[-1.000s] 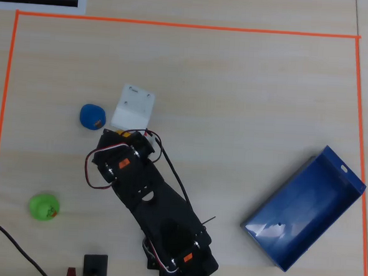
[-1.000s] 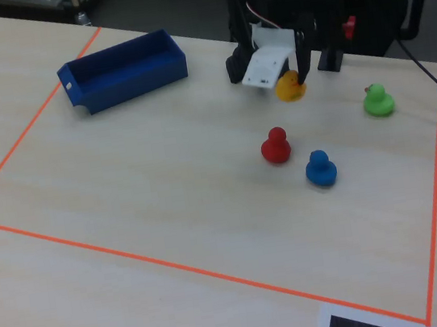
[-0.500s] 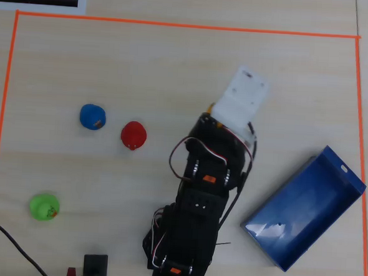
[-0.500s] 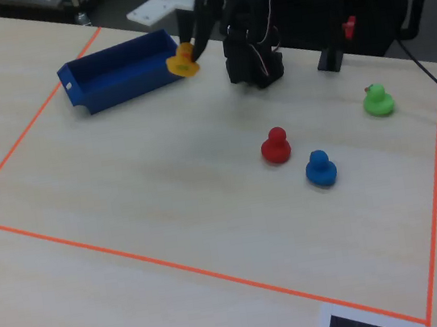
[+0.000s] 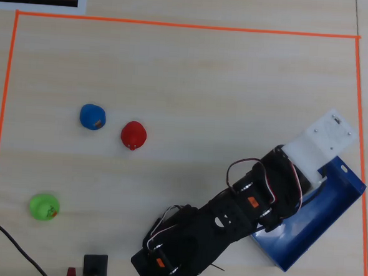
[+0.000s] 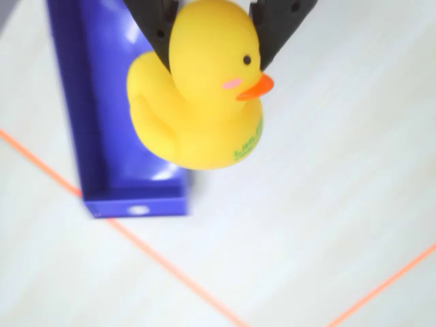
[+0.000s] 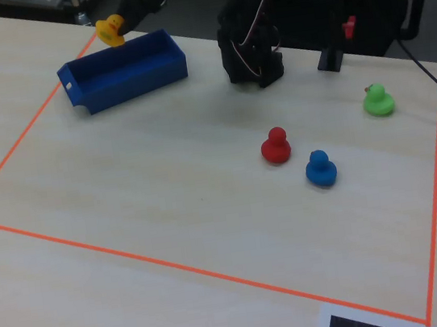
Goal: Grasp yellow duck and put it into box.
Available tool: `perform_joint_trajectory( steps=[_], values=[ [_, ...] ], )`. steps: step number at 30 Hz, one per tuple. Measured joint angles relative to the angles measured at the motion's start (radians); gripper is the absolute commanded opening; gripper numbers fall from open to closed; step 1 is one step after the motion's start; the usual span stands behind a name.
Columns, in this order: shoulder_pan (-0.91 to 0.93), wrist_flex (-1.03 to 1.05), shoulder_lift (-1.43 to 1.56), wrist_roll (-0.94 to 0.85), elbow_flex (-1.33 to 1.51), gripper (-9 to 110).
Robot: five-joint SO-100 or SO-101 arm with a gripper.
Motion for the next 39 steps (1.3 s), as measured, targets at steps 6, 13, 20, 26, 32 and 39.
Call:
perform_joint_trajectory(
  steps=[6, 13, 20, 26, 32, 39],
  values=[
    [0.115, -0.146, -0.087, -0.049, 0.077, 0],
    [0.23, -0.417, -0.169, -0.135, 0.229, 0],
    [0.311, -0.591, -0.23, -0.201, 0.345, 0],
    [0.33, -0.606, -0.259, -0.222, 0.376, 0],
    [0.348, -0.515, -0.313, -0.244, 0.353, 0],
    [0.351, -0.288, -0.365, -0.253, 0.235, 0]
  ],
)
